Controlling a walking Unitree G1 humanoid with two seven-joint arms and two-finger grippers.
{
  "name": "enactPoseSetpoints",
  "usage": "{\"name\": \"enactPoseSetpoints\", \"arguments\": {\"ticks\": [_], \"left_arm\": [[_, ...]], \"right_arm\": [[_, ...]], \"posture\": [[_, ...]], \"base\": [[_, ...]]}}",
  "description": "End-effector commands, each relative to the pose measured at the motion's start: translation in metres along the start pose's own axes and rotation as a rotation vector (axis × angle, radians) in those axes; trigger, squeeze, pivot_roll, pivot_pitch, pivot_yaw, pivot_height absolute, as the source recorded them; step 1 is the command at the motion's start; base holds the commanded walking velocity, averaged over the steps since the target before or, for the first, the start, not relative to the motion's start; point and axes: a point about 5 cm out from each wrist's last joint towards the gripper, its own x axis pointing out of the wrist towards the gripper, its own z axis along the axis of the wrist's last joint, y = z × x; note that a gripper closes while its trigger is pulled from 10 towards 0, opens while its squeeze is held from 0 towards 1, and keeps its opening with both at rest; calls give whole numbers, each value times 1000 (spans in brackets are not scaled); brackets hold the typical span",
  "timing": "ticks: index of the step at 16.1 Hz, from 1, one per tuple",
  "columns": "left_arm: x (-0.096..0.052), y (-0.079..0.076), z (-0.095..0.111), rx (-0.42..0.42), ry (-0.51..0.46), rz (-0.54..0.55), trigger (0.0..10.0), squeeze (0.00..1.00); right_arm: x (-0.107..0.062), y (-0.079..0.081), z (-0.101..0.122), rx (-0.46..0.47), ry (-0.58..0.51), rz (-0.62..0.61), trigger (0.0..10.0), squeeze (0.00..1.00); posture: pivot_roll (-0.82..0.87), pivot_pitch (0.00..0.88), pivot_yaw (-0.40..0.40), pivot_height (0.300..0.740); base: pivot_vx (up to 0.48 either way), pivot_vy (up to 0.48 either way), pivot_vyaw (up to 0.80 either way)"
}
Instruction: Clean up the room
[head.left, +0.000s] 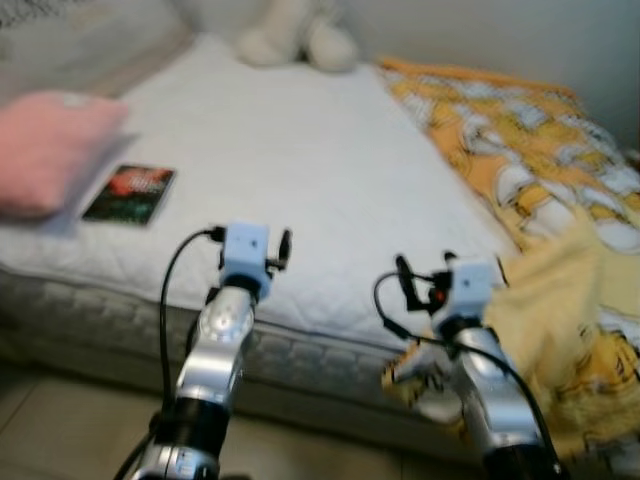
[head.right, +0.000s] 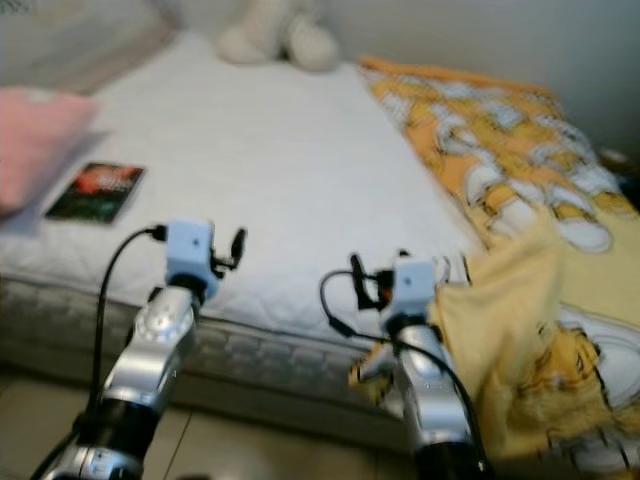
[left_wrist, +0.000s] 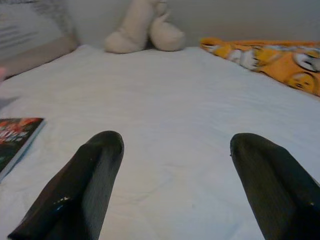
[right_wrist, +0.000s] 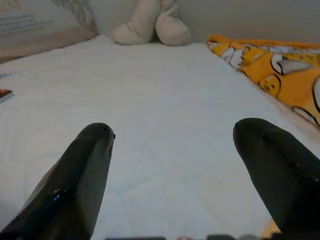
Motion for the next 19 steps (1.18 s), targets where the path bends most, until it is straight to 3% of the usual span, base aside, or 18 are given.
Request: {"name": "enactPoseSetpoints", "arguments": {"ticks": [1,3,5,6,11,19], "left_arm": [[3,9,0,-16,19,41,10000,0],[2,18,-5,-9,34,59,10000,0],[-1,18,-5,-1,23,37,10000,0],[-5,11,-6,22,8,-32,10000,0],[-7,-1,-2,24,-29,-106,10000,0],[7,6,-1,31,4,-104,10000,0]], "right_arm": [[3,-1,9,23,-50,-24,10000,0],[-8,-17,6,53,-62,-119,10000,0],[-13,-22,4,43,-58,-138,10000,0],[-21,-26,-1,26,-40,-149,10000,0],[-22,-25,-3,14,-35,-163,10000,0],[-19,-22,2,-6,-46,-147,10000,0]], "posture": [[53,0,-63,740],[51,0,-58,740],[48,0,-58,740],[44,0,-56,740],[29,0,-46,740],[15,0,-37,740]], "base": [[349,-322,0],[352,-322,0],[352,-322,0],[0,0,0],[49,-261,0],[354,-44,0]]}}
